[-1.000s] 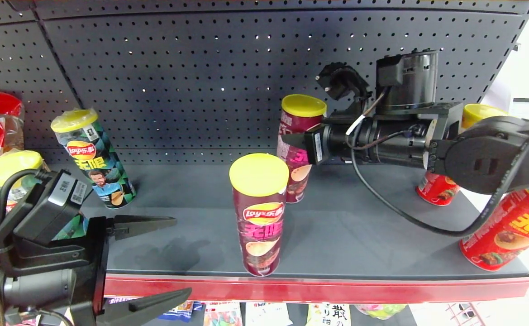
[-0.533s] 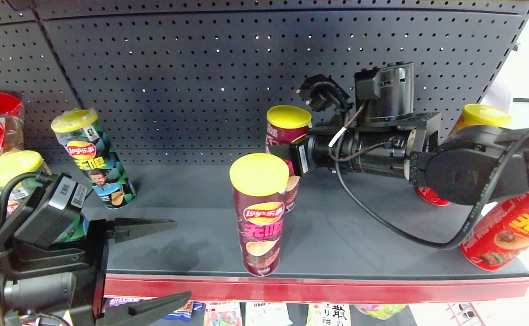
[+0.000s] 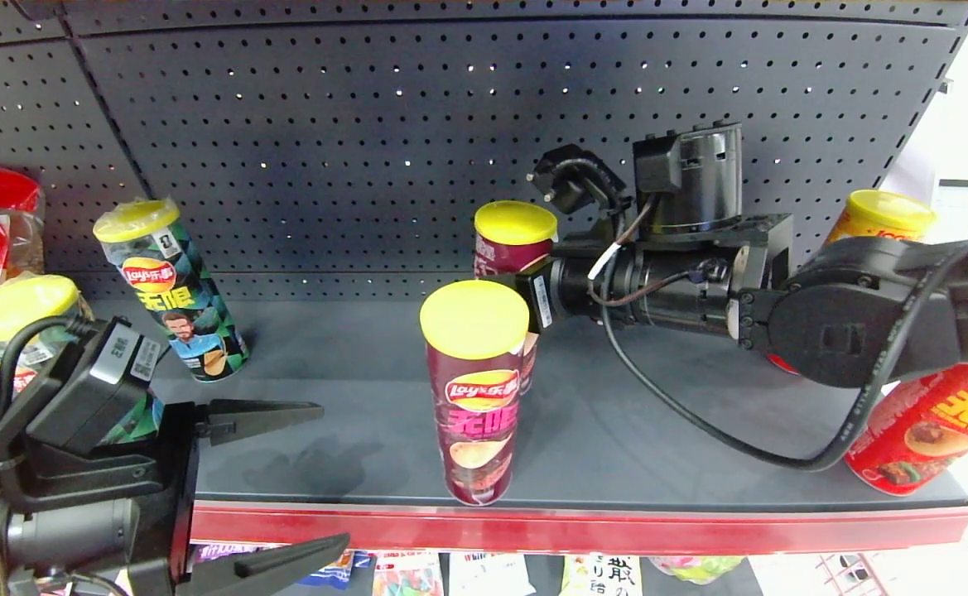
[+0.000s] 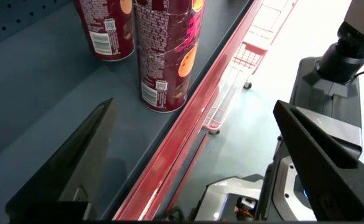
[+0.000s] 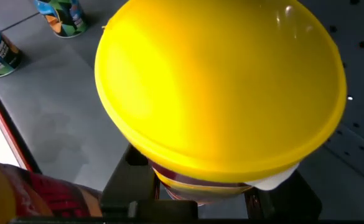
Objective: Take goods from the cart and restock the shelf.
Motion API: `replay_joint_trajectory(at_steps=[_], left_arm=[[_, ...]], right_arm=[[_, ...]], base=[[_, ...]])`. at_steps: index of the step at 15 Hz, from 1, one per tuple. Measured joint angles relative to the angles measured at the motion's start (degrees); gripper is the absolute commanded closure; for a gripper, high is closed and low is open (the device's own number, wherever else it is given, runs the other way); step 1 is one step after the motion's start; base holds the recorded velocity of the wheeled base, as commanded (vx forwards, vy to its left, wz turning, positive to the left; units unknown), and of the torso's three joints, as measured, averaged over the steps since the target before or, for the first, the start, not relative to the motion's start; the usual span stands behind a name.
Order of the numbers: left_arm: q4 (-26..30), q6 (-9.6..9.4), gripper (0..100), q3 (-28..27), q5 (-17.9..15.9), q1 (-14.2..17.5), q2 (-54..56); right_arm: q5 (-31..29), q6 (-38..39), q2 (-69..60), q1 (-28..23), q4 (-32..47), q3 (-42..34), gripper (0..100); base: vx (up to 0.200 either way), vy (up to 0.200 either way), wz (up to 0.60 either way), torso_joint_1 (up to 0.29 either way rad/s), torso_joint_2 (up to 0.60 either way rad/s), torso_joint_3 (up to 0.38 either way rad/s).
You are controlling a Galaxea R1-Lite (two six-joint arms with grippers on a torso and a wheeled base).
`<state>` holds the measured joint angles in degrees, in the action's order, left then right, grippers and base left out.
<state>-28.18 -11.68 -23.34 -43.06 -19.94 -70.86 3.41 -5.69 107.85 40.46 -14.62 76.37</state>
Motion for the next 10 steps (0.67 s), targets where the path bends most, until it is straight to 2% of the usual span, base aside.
replay_joint_trajectory(at_steps=[3,4,10], left_arm=[[0.00,0.00,0,0.06,0.00,0.00,-0.02],[0.00,0.00,0,0.13,0.00,0.00,-0.02],[0.05,0.07,0,0.15,-0.05,0.00,-0.24]], right_arm=[[0.00,0.01,0.02,0.02,-0.02,-0.24,100],[-0.02,0.04,0.02,0.02,-0.02,-0.28,0],[-0.57,0.34,-0.38,0.11,-0.16,-0.83,0]], base=[[0.000,0.000,0.00,0.000,0.00,0.000],[0.000,0.000,0.00,0.000,0.00,0.000],[0.000,0.000,0.00,0.000,0.00,0.000]])
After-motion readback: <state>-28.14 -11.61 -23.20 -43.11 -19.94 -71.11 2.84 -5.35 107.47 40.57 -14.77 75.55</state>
